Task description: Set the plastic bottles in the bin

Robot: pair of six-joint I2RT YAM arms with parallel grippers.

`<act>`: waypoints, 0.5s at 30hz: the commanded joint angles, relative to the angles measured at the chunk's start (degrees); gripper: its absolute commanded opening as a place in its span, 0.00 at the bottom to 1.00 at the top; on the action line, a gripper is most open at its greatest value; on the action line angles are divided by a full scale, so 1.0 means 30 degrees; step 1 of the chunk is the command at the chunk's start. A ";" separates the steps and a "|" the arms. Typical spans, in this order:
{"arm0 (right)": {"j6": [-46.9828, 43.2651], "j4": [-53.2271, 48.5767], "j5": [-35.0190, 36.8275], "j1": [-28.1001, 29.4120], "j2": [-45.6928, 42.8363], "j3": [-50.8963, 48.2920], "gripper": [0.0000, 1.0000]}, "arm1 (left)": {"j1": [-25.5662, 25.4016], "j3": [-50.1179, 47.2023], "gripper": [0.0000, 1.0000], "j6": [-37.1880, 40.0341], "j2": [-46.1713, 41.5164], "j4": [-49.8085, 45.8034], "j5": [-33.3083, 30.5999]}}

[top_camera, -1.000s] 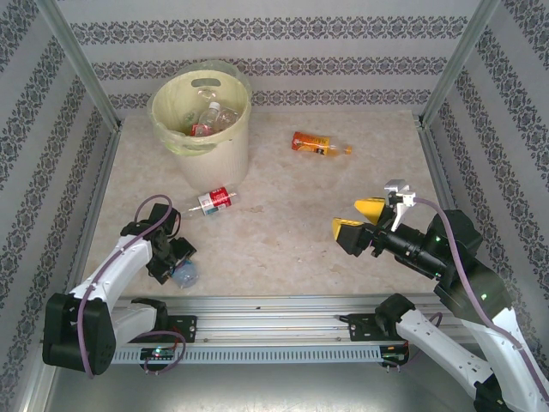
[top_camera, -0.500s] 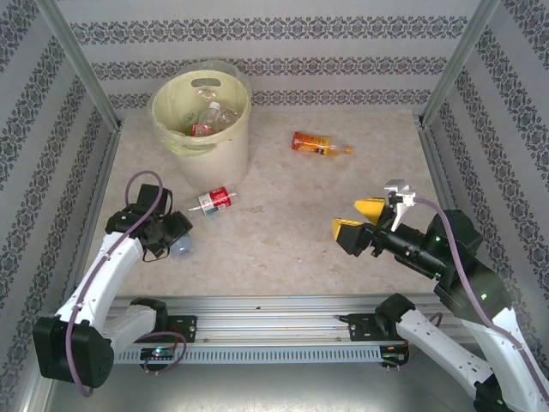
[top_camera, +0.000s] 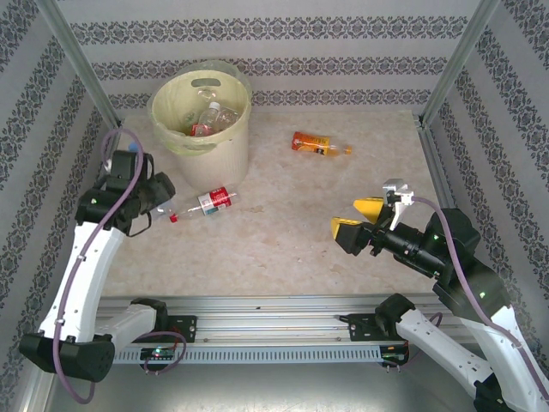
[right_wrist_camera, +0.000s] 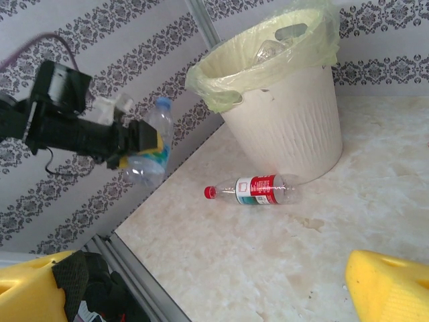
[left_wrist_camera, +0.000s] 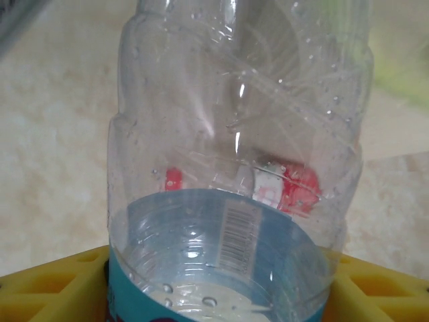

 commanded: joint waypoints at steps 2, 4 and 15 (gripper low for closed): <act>-0.0221 0.0136 -0.0003 0.0200 -0.0132 0.0555 0.98 | 0.0035 0.2511 0.67 0.3030 0.1514 -0.1007 -0.0219; -0.0251 0.0221 -0.0029 0.0200 -0.0166 0.0654 0.98 | 0.0049 0.3341 0.67 0.3992 0.1912 -0.0609 0.0227; -0.0049 0.0456 -0.0077 0.0198 -0.0194 0.0668 0.98 | 0.0026 0.8515 0.66 0.7386 0.4614 0.1187 0.2953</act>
